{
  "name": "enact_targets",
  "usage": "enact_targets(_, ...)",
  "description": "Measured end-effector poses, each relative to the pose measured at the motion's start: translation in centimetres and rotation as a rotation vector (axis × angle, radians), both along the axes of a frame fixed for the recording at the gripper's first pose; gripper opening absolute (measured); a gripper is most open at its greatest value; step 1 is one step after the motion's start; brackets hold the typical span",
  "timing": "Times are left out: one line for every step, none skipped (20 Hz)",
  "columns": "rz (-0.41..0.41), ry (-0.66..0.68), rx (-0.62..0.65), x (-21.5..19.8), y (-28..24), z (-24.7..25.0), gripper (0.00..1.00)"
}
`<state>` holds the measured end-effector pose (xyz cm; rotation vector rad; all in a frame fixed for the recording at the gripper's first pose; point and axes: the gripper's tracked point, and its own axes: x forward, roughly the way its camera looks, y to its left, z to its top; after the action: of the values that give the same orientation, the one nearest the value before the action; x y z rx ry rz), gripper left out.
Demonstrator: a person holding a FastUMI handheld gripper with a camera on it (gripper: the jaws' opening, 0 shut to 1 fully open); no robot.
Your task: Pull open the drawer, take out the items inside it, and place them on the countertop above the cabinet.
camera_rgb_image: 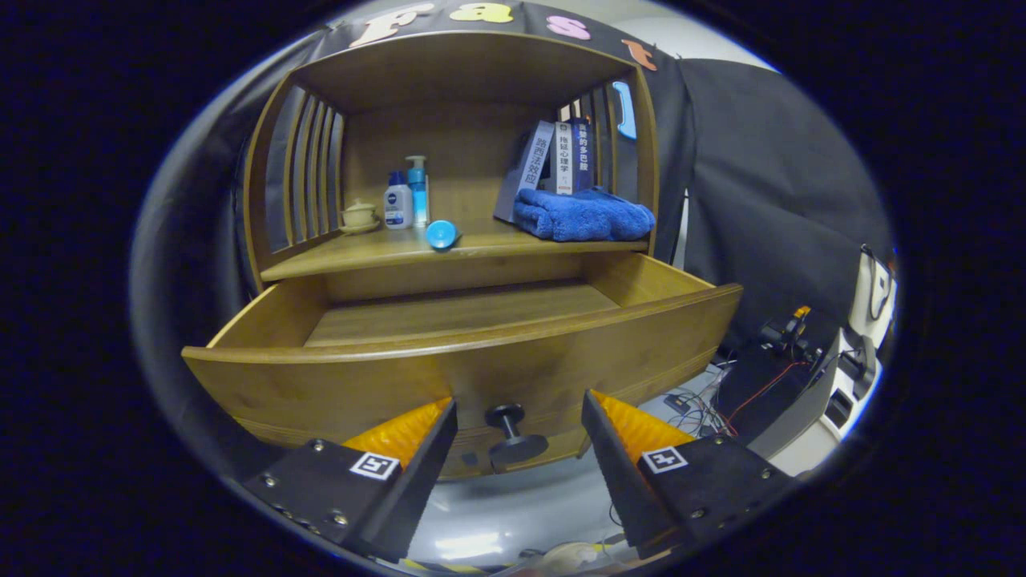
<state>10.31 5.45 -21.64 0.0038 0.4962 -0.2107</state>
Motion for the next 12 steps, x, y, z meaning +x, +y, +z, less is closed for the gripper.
enact_targets(0.002, -0.004, 0.009, 0.3, 0.0, 0.1, 0.95)
enact_targets(0.001, -0.015, 0.019, 0.6, 0.1, 0.3, 0.94)
enact_targets(0.007, 0.003, 0.019, 0.8, 0.2, -0.1, 0.94)
enact_targets(0.009, -0.001, 0.008, 0.8, 0.1, 0.2, 0.94)
enact_targets(0.008, -0.014, 0.011, 1.3, 0.1, 0.4, 0.95)
enact_targets(0.015, 0.004, 0.014, 1.4, 0.4, -0.2, 0.95)
enact_targets(0.012, -0.011, 0.016, 1.6, 0.2, 0.2, 0.95)
enact_targets(0.016, 0.001, 0.021, 1.9, 0.2, -0.1, 0.95)
enact_targets(0.024, 0.002, 0.021, 2.3, 0.4, -0.1, 0.94)
enact_targets(0.034, 0.007, 0.018, 2.9, 0.5, -0.1, 0.94)
enact_targets(0.043, 0.013, 0.012, 3.4, 0.6, -0.2, 0.94)
enact_targets(0.046, 0.012, 0.014, 4.0, 0.6, -0.3, 0.94)
